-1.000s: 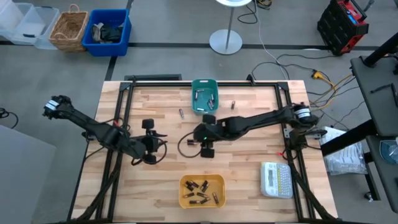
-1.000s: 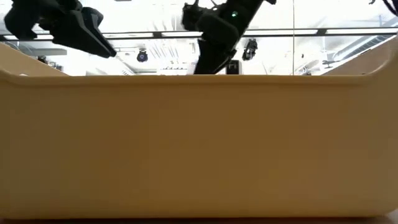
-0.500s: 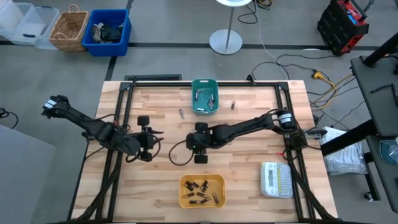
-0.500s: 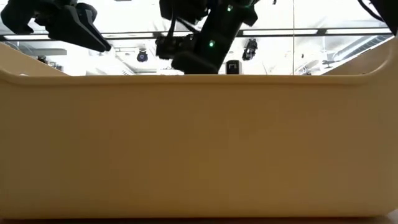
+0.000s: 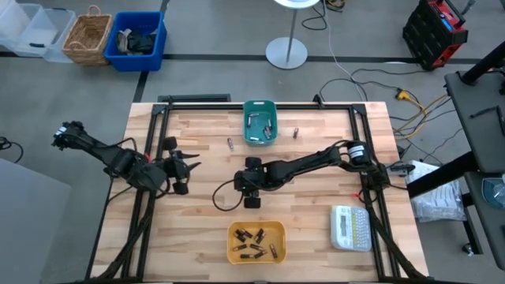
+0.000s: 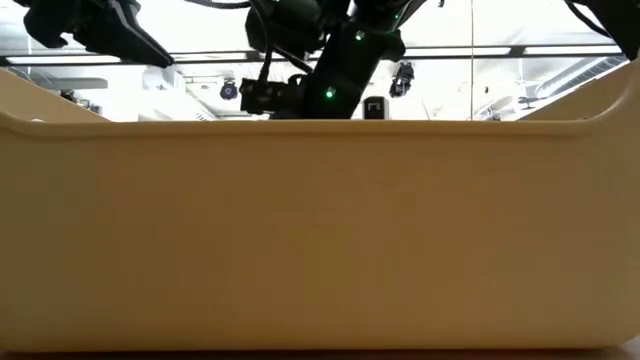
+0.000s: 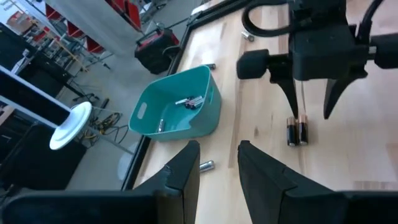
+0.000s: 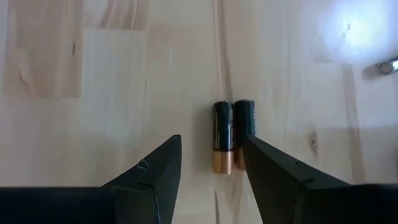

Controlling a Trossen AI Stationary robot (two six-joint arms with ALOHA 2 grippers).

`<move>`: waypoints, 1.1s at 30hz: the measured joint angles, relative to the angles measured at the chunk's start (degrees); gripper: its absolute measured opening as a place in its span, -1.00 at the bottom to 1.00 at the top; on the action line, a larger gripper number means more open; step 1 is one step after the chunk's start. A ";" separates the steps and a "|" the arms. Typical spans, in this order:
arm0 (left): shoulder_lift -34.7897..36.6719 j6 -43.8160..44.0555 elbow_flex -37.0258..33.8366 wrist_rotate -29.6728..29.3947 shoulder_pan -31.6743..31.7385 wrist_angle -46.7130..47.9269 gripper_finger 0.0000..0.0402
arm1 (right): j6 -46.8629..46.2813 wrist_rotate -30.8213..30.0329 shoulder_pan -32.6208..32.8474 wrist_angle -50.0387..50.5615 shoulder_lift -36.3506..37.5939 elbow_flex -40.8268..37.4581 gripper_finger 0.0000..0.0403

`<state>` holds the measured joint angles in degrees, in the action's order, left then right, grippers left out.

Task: Sort batteries
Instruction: Put the bottom black battery into the yellow bin

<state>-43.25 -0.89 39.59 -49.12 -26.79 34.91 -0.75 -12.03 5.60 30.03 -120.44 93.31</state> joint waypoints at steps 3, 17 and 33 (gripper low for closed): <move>1.21 0.08 0.00 0.02 0.00 0.20 -0.55 | -0.19 0.02 0.01 0.00 -0.07 -0.03 -0.19; 3.24 3.16 0.00 0.15 0.00 3.94 -0.55 | -0.84 -0.01 0.01 -1.03 -2.04 -0.03 -0.16; 3.11 3.59 0.00 0.15 0.00 4.26 -0.55 | -1.22 0.45 0.01 -0.79 -3.56 -0.19 -0.32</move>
<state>-40.14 2.70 39.59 -48.97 -26.79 39.18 -1.97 -11.57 5.61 29.23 -124.01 93.12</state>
